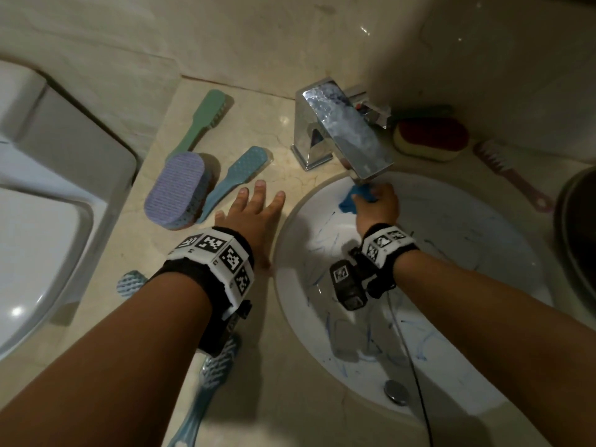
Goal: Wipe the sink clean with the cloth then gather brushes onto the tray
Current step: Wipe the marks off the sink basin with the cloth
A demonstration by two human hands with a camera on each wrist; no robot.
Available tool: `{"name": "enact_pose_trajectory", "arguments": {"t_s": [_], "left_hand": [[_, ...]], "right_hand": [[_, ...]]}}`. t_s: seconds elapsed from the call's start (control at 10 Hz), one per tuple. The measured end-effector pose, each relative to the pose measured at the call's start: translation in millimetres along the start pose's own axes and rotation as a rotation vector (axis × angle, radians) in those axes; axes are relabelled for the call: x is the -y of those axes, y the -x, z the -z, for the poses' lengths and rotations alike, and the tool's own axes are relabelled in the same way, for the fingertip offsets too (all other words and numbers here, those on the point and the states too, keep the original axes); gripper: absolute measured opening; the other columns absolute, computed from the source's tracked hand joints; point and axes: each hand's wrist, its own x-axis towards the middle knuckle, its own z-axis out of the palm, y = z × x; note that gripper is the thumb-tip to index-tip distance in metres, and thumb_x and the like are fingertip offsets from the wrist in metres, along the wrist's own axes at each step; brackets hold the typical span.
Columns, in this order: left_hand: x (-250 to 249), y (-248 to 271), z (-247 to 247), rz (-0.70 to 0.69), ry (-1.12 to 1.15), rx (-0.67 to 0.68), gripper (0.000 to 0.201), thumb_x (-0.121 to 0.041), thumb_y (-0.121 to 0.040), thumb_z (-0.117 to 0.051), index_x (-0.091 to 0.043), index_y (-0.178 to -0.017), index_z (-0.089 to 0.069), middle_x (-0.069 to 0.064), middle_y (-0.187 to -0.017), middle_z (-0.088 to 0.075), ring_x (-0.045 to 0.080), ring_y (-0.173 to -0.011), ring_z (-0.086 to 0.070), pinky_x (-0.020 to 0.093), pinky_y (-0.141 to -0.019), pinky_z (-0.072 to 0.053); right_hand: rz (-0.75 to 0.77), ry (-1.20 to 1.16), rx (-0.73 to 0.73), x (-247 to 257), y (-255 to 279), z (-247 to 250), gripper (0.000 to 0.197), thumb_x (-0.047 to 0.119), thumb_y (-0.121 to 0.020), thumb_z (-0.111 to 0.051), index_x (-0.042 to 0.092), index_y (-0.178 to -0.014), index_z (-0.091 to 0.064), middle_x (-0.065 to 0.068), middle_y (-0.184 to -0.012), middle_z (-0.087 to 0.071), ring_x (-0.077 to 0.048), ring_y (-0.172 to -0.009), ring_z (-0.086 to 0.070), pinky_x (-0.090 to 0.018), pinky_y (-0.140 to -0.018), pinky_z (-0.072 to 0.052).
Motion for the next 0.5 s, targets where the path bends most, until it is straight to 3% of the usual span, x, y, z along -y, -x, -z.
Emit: {"name": "enact_pose_trajectory", "arguments": {"t_s": [0.1, 0.2, 0.3, 0.4, 0.5], "left_hand": [[1.0, -1.0, -0.9, 0.005, 0.007, -0.004, 0.127, -0.031, -0.067, -0.083, -0.032, -0.148, 0.015, 0.004, -0.156, 0.026, 0.031, -0.145, 0.014, 0.059, -0.112, -0.017], [1.5, -1.0, -1.4, 0.003, 0.009, -0.004, 0.127, -0.031, -0.067, -0.083, -0.032, -0.148, 0.015, 0.004, -0.156, 0.026, 0.031, -0.145, 0.014, 0.059, -0.112, -0.018], [0.5, 0.2, -1.0, 0.004, 0.018, -0.007, 0.126, -0.030, -0.068, -0.083, -0.032, -0.148, 0.014, 0.003, -0.156, 0.025, 0.030, -0.146, 0.015, 0.060, -0.112, -0.018], [0.0, 1.1, -1.0, 0.007, 0.027, -0.008, 0.126, -0.029, -0.068, -0.083, -0.033, -0.148, 0.014, 0.003, -0.156, 0.026, 0.030, -0.146, 0.015, 0.060, -0.111, -0.018], [0.5, 0.4, -1.7, 0.008, 0.030, -0.007, 0.125, -0.028, -0.069, -0.082, -0.033, -0.148, 0.014, 0.002, -0.156, 0.026, 0.030, -0.146, 0.015, 0.060, -0.112, -0.018]], "right_hand": [[0.055, -0.015, 0.112, -0.3, 8.6, -8.1, 0.022, 0.001, -0.082, -0.064, 0.009, -0.089, -0.045, -0.007, -0.099, -0.048, -0.018, -0.091, -0.048, -0.017, -0.075, -0.043], [0.005, -0.084, 0.067, -1.0, 5.4, 0.7, 0.024, 0.006, -0.082, -0.067, 0.008, -0.089, -0.045, -0.005, -0.095, -0.049, -0.019, -0.090, -0.049, -0.019, -0.077, -0.041], [-0.001, -0.033, -0.034, -2.4, -5.1, 12.7, 0.025, 0.015, -0.081, -0.070, 0.006, -0.099, -0.055, -0.013, -0.108, -0.060, -0.026, -0.096, -0.056, -0.026, -0.082, -0.043], [-0.001, -0.026, -0.072, -0.2, -5.6, 11.9, 0.026, 0.013, -0.080, -0.070, 0.003, -0.100, -0.057, -0.016, -0.110, -0.062, -0.030, -0.100, -0.059, -0.034, -0.089, -0.048], [-0.007, -0.034, 0.064, 4.5, 9.0, -2.1, 0.020, 0.006, -0.081, -0.068, 0.008, -0.089, -0.051, -0.009, -0.102, -0.058, -0.024, -0.095, -0.055, -0.033, -0.090, -0.048]]}}
